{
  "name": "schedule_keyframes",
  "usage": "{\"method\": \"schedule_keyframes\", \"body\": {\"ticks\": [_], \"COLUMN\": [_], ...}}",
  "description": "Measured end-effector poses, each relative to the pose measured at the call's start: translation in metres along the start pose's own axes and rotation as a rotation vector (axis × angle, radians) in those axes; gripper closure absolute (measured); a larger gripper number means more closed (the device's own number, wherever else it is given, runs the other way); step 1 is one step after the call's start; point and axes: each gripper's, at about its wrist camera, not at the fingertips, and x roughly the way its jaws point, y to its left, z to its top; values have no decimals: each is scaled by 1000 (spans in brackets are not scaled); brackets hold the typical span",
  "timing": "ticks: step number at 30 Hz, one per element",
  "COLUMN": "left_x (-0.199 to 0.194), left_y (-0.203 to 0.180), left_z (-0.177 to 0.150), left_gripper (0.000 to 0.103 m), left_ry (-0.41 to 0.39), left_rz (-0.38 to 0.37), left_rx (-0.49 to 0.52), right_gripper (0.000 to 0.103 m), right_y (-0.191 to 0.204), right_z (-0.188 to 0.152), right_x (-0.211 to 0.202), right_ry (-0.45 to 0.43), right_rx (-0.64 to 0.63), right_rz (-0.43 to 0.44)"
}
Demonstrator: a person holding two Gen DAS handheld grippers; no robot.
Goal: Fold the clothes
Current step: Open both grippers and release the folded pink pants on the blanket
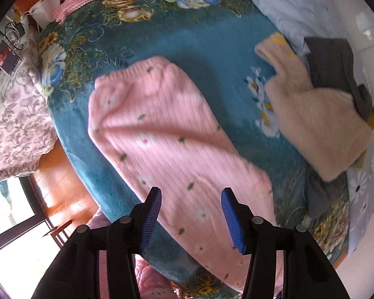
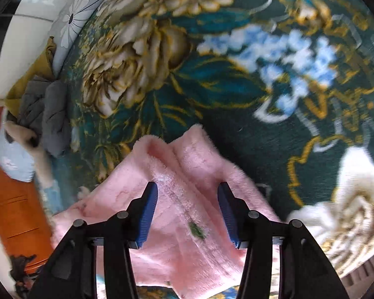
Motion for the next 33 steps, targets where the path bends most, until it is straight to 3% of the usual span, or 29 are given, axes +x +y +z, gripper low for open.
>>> {"method": "schedule_keyframes", "body": {"ticks": [8, 11, 13, 16, 19, 21, 26, 30, 32, 33], "left_x": [8, 9, 10, 9, 6, 6, 13, 15, 13, 12], "left_y": [-53, -67, -72, -75, -76, -74, -69, -71, -73, -74], "left_z": [-25, -31, -33, -35, -36, -35, -38, -41, -42, -42], "left_gripper": [49, 49, 49, 49, 49, 49, 49, 49, 49, 48], "left_ry": [36, 43, 47, 50, 47, 45, 71, 86, 86, 83], "left_rz": [-10, -11, -10, -12, -17, -15, 3, -12, -28, -34], "left_rx": [129, 172, 180, 187, 192, 194, 190, 203, 218, 225], "right_gripper": [53, 67, 94, 96, 97, 98, 98, 95, 86, 74], "right_y": [-7, 1, 2, 2, 15, 4, -24, -25, -28, -29], "right_z": [4, 0, -3, -4, -10, -9, 0, 3, -1, -6], "right_x": [5, 3, 1, -11, -41, -55, -17, -17, -25, -34], "right_ry": [29, 53, 55, 2, -90, -155, -46, -56, -67, -88], "right_rx": [-27, -79, -95, -84, -117, -77, 3, 32, 32, 26], "right_rz": [102, 129, 100, 72, 127, 122, 5, 18, 11, 12]}}
